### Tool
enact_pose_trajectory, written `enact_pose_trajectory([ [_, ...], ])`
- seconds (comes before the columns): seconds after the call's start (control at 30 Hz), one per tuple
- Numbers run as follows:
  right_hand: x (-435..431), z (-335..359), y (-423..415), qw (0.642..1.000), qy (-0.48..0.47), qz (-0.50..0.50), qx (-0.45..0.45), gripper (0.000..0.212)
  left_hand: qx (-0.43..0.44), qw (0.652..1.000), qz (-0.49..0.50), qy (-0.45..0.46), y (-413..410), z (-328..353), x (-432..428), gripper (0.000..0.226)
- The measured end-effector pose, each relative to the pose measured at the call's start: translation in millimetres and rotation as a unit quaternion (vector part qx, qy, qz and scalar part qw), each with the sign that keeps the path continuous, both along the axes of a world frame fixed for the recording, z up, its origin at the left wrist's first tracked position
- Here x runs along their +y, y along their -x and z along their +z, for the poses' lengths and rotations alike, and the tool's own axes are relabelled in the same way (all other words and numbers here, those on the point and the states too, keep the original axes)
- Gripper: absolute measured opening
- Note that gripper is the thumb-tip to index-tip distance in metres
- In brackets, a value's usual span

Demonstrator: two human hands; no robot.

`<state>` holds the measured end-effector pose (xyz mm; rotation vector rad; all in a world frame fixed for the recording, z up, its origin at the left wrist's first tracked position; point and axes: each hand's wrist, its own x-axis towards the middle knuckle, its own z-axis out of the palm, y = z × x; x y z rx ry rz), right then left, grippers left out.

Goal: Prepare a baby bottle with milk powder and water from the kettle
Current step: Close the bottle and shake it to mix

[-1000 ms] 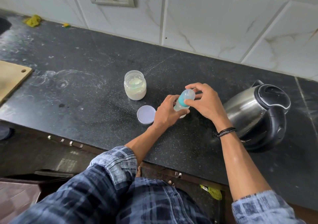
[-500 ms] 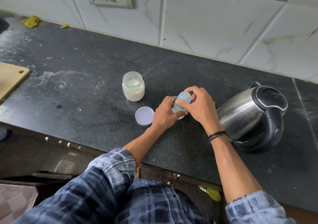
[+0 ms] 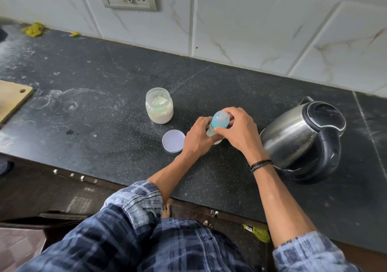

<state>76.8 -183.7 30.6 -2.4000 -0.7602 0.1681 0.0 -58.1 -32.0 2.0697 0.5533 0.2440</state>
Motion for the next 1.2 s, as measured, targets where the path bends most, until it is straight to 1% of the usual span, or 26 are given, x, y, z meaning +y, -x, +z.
enact_pose_trajectory([
  [0.1,3,0,1,1.0,0.018,-0.003,-0.002,0.065,-0.003,1.0,-0.003,0.001,0,-1,0,0.062],
  [0.2,4,1,3,1.0,0.004,0.003,0.011,0.074,-0.005,1.0,-0.006,-0.005,0,-2,1,0.057],
  [0.33,3,-2,7,1.0,0.002,0.011,0.007,0.071,-0.004,1.0,-0.004,0.0,0,-4,1,0.058],
  [0.43,4,-3,8,1.0,-0.001,-0.009,0.01,0.073,-0.002,1.0,-0.003,-0.001,0,-5,1,0.06],
  [0.57,5,0,8,1.0,0.007,-0.013,0.023,0.092,-0.006,1.0,-0.005,-0.008,0,-5,2,0.055],
  [0.63,5,0,9,1.0,0.001,-0.008,0.028,0.095,-0.006,1.0,-0.004,-0.01,0,-6,2,0.054],
  [0.83,7,-3,14,1.0,-0.004,-0.017,0.0,0.075,-0.01,1.0,0.0,-0.001,0,-6,0,0.056],
  [0.9,8,-3,14,1.0,-0.006,-0.023,0.0,0.074,-0.01,1.0,0.001,0.001,0,-5,0,0.057],
  [1.07,5,-2,13,1.0,-0.01,-0.018,0.012,0.08,-0.012,1.0,0.001,-0.003,1,-5,1,0.057],
  [1.2,5,-4,16,0.999,-0.022,-0.026,0.003,0.074,-0.012,1.0,0.0,-0.004,1,-4,0,0.056],
])
